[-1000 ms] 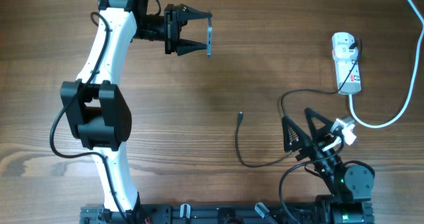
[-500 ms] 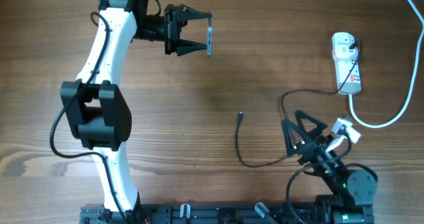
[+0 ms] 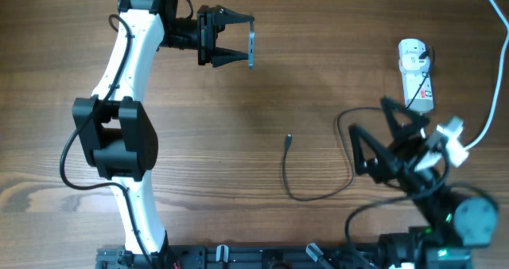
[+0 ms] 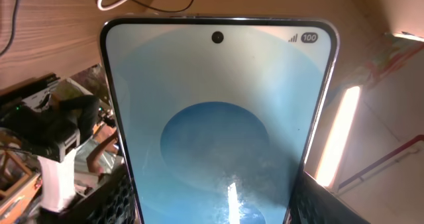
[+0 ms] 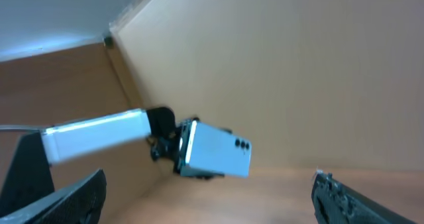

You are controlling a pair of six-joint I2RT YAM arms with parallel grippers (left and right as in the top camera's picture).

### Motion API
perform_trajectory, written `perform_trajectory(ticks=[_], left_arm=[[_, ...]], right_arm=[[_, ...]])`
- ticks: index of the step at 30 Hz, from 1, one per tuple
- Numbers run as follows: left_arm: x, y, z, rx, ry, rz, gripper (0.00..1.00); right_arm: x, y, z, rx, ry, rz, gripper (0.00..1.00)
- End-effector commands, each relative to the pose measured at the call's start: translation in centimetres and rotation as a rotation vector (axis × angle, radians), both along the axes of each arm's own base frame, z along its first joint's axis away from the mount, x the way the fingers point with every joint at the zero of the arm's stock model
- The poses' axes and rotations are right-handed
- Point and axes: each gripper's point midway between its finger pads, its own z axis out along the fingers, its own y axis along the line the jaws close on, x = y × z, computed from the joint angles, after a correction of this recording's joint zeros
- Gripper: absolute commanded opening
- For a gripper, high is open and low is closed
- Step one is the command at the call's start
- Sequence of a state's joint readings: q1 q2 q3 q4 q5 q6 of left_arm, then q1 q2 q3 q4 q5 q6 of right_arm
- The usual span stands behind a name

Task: Plug charger to phone and switch on socket
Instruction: 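Swing the right gripper up toward the phone held by the left gripper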

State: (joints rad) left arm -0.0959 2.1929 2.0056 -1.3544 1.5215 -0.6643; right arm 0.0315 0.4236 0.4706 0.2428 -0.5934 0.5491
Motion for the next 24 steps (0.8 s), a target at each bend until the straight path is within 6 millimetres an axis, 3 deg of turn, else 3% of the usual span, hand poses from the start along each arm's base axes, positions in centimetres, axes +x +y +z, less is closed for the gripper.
perform_trajectory(ticks=[1,4,11,14,17,19,24], left_arm=[[-0.4,0.4,2.4,-0.059,-0.029,0.006,0.57],[-0.4,0.4,2.4,-0.059,-0.029,0.006,0.57],[-0.4,0.4,2.4,-0.059,-0.029,0.006,0.57],[-0.4,0.4,2.4,-0.059,-0.029,0.006,0.57],[-0.4,0.4,2.4,-0.058,-0.029,0.006,0.57],[-0.4,0.4,2.4,-0.058,-0.029,0.006,0.56],[-0.4,0.4,2.4,-0.058,-0.030,0.006,0.56]], right_arm=[[1.5,1.5,3.8,-0.143,-0.034,0.070,1.00],[4.1,2.1,5.4,-0.228,0.098,0.109,1.00],[7.4,1.5,3.0,-0.388,0.442,0.116,1.00],[7.6,2.5,2.9,-0.345,0.491,0.193,1.00],[8.0,3.7,4.0,-0.154,0.592,0.276,1.00],[7.7,4.7,4.5,-0.156,0.561,0.344,0.99],[8.3,5.8,0.3,-0.309,0.672,0.140,0.99]])
